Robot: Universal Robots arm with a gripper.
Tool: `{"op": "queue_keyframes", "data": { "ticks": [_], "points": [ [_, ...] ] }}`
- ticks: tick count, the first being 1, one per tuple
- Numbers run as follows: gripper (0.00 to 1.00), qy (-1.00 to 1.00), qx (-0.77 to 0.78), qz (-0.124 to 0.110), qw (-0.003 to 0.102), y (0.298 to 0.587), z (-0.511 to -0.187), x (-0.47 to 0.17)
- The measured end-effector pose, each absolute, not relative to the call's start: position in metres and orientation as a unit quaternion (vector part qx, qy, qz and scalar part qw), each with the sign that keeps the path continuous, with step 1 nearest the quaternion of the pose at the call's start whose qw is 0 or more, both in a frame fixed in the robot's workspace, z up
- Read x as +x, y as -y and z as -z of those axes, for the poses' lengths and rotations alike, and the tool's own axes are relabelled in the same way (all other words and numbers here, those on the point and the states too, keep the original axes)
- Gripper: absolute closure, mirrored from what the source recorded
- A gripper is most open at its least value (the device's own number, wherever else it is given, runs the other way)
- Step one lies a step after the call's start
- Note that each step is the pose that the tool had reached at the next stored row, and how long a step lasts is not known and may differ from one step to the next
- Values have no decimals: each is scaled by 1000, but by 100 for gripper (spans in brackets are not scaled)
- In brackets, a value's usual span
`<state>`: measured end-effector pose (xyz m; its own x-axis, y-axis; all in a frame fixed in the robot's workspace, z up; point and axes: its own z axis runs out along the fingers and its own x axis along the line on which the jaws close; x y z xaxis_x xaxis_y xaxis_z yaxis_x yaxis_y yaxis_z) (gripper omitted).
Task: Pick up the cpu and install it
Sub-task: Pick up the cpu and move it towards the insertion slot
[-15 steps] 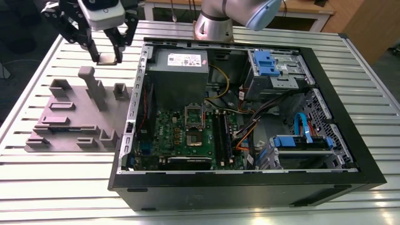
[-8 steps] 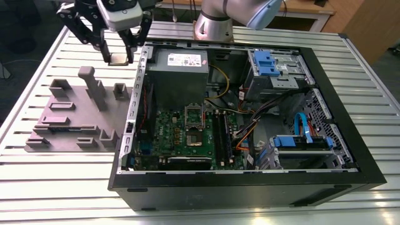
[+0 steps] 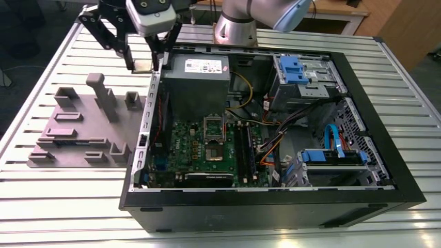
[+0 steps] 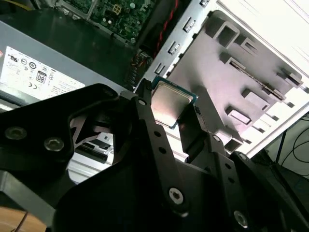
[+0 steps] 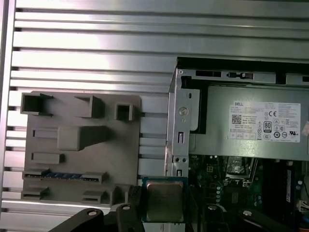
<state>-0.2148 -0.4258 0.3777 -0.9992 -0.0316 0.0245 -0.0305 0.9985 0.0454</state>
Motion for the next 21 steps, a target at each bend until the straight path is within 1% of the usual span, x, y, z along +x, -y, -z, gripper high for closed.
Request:
{"op": "queue_keyframes", "data": {
  "ticks": [6,14,21],
  "points": [
    [53,1000,15,22,13,430,-378,-205],
    [53,1000,15,23,13,445,-378,-202],
    [53,1000,14,23,13,446,-378,-186]
  ]
}}
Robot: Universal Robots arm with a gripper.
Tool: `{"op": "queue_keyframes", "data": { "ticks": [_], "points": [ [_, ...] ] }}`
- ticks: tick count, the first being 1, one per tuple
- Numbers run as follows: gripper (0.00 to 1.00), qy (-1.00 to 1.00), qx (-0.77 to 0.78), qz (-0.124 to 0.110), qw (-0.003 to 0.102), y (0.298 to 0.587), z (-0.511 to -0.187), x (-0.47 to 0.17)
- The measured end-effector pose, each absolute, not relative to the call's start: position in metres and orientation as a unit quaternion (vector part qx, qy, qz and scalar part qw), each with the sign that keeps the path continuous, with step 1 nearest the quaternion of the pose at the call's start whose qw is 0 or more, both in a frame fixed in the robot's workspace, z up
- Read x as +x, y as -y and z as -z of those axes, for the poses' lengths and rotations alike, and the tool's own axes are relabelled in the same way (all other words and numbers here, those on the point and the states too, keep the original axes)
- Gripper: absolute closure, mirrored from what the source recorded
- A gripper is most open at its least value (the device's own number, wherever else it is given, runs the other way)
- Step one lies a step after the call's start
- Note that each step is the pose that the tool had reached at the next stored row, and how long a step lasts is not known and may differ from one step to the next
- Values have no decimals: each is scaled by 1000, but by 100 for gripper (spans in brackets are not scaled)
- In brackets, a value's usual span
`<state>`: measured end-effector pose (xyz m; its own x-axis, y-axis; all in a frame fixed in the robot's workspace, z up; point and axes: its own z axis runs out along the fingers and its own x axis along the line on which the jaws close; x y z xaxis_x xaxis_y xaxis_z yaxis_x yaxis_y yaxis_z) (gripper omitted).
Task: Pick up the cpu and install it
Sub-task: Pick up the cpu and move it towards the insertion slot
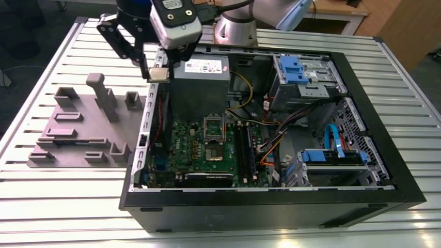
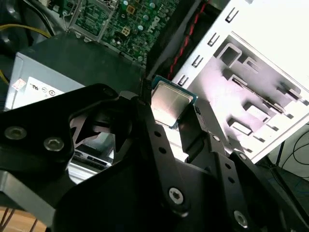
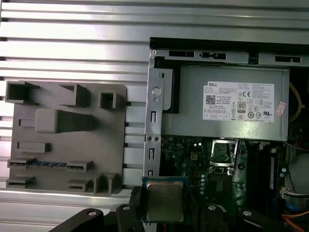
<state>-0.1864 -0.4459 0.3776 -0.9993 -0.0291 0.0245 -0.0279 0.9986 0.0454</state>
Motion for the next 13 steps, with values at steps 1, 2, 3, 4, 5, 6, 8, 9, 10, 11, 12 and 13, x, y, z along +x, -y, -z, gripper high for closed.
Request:
{"op": "queue_keyframes", "data": {
  "ticks": [1,2,3,4,5,6,8,9,10,11,12,13],
  "points": [
    [53,1000,14,22,13,446,-378,-183],
    [53,1000,14,22,13,446,-378,-180],
    [53,1000,14,23,13,446,-378,-177],
    [53,1000,14,23,13,446,-378,-174],
    [53,1000,14,23,13,446,-378,-171],
    [53,1000,14,23,13,446,-378,-168],
    [53,1000,14,23,13,446,-378,-162],
    [53,1000,14,23,13,446,-378,-159],
    [53,1000,14,22,13,446,-378,-156],
    [53,1000,14,23,13,446,-378,-153],
    [53,1000,14,22,13,446,-378,-150],
    [53,1000,14,22,13,446,-378,-147]
  ]
}}
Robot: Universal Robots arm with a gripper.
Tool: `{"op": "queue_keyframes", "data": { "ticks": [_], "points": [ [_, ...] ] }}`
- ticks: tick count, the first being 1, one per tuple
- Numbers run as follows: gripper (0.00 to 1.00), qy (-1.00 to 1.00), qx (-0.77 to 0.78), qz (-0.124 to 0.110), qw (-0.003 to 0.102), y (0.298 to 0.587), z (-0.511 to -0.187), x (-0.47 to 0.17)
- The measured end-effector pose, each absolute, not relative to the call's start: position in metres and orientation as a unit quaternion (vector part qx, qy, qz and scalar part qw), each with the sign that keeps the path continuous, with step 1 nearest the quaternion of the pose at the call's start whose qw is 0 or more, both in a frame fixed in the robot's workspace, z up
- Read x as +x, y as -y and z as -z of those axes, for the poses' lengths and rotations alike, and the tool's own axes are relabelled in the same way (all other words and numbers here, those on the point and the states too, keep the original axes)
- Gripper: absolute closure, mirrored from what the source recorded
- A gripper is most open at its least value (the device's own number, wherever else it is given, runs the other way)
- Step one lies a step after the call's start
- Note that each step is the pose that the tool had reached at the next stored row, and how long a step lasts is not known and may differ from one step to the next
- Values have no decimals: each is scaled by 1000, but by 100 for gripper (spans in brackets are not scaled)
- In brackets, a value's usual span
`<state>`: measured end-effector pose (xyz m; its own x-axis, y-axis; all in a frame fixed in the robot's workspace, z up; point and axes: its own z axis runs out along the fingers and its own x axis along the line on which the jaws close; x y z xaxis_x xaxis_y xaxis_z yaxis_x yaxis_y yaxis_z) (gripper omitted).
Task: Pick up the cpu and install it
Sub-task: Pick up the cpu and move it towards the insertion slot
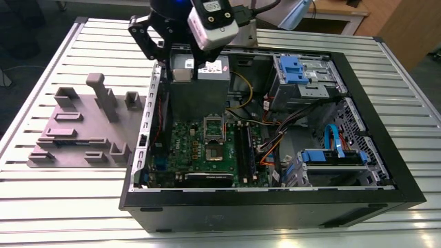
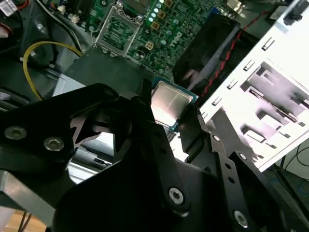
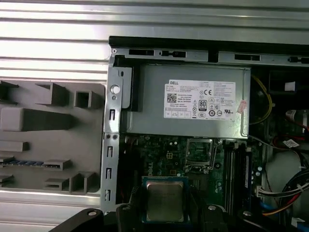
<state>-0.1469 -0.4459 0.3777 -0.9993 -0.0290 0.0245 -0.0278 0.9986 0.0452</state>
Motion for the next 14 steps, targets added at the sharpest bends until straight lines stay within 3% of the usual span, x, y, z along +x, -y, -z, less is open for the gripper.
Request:
{"op": "queue_keyframes", "data": {
  "ticks": [14],
  "points": [
    [53,1000,14,22,13,468,-378,-131]
  ]
}}
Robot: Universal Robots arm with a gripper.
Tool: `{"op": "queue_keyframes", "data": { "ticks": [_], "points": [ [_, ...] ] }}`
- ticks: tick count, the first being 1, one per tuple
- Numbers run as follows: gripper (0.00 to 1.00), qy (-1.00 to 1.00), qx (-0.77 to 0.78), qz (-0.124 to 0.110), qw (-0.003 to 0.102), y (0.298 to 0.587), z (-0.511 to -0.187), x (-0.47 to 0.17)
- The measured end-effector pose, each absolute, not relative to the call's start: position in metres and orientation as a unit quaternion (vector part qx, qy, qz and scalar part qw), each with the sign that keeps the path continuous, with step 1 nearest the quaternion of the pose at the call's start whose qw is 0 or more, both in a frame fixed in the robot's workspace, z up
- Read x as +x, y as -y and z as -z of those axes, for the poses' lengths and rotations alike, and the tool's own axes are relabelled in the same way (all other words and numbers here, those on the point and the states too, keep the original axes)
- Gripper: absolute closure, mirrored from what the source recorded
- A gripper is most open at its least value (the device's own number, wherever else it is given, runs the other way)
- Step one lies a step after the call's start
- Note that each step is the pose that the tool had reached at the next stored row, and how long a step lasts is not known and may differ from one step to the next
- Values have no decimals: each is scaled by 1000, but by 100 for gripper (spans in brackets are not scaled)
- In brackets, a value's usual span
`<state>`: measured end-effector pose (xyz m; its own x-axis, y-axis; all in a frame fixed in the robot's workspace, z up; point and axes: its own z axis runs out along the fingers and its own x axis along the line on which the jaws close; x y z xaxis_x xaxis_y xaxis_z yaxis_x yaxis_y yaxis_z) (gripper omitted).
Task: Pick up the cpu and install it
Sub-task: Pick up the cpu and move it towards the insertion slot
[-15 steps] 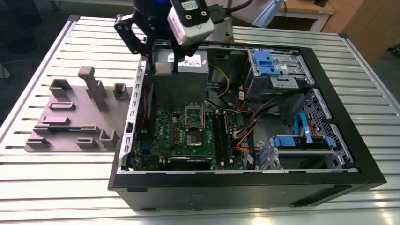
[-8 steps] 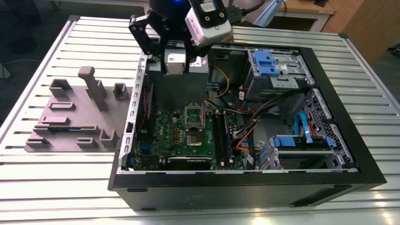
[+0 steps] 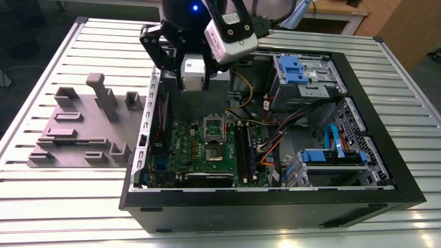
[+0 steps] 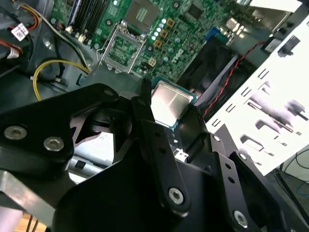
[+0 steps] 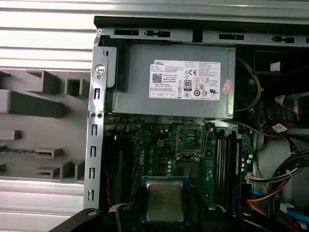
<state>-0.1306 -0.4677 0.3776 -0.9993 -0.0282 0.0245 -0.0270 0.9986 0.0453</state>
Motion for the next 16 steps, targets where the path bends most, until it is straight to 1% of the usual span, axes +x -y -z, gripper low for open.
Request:
{"op": "queue_keyframes", "data": {
  "ticks": [16],
  "points": [
    [53,1000,13,23,13,469,-378,-100]
  ]
}}
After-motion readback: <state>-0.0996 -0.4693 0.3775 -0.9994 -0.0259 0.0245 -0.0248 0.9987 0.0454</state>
